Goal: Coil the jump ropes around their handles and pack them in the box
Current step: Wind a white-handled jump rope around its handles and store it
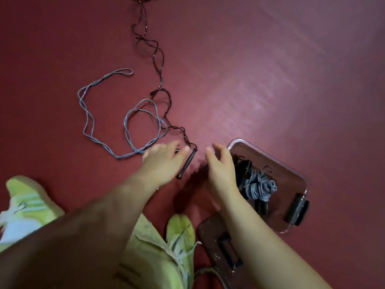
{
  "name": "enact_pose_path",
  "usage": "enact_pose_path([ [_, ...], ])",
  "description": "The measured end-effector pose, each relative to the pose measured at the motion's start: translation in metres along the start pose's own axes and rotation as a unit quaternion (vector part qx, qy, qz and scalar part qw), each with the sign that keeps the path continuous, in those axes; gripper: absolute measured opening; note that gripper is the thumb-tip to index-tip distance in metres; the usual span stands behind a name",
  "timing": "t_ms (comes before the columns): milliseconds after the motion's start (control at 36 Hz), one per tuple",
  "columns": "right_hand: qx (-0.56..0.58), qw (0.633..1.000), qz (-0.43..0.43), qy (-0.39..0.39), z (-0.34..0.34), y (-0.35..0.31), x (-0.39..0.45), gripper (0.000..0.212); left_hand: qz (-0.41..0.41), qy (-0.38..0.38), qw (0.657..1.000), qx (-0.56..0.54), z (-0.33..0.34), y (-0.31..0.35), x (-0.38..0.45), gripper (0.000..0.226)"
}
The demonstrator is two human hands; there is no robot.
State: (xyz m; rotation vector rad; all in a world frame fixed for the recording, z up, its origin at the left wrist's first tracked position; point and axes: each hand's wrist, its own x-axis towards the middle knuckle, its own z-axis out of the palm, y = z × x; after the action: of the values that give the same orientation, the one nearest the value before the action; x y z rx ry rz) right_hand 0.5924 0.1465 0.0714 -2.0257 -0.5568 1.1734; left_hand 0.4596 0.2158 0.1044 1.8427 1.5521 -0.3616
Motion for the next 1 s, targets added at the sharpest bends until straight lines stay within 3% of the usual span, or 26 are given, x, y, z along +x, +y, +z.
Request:
enact_pose_path([
  [250,-0.035,0.991,-0.009,-0.128,0.096,-0.014,0.033,0.036,-0.041,0.011,0.999,-0.027,-0.033,-0.109,0.037,0.036],
  [389,-0.098,0.982,0.012,-0.159,0.129,0.015,0.050,0.037,-0.104,-0.011,0.984,-0.147,0.006,-0.167,0.042,0.046],
  [444,-0.113,0.980,0.010,-0.165,0.140,0.023,0.057,0.034,-0.129,-0.012,0.965,-0.228,0.022,-0.178,0.044,0.051],
  [556,-0.202,0.962,-0.045,-0.176,0.178,0.038,0.077,0.041,-0.174,-0.004,0.926,-0.334,0.053,-0.204,0.048,0.039],
  [667,-0.385,0.905,-0.102,-0.149,0.199,0.049,0.097,0.061,-0.204,-0.004,0.892,-0.404,0.071,-0.223,0.041,0.032],
  [778,-0.482,0.849,-0.103,-0.190,0.198,0.050,0.104,0.038,-0.223,-0.009,0.857,-0.464,0.085,-0.237,0.036,0.036],
  [861,-0.456,0.844,-0.096,-0.265,0.195,0.044,0.102,0.018,-0.247,-0.002,0.818,-0.520,0.089,-0.240,0.039,0.035],
  [944,-0.426,0.842,-0.036,-0.330,0.192,0.041,0.094,0.026,-0.254,0.008,0.779,-0.574,0.085,-0.235,0.043,0.044],
  [1000,-0.373,0.862,-0.014,-0.344,0.190,0.039,0.087,0.028,-0.246,0.002,0.761,-0.601,0.080,-0.227,0.043,0.050],
])
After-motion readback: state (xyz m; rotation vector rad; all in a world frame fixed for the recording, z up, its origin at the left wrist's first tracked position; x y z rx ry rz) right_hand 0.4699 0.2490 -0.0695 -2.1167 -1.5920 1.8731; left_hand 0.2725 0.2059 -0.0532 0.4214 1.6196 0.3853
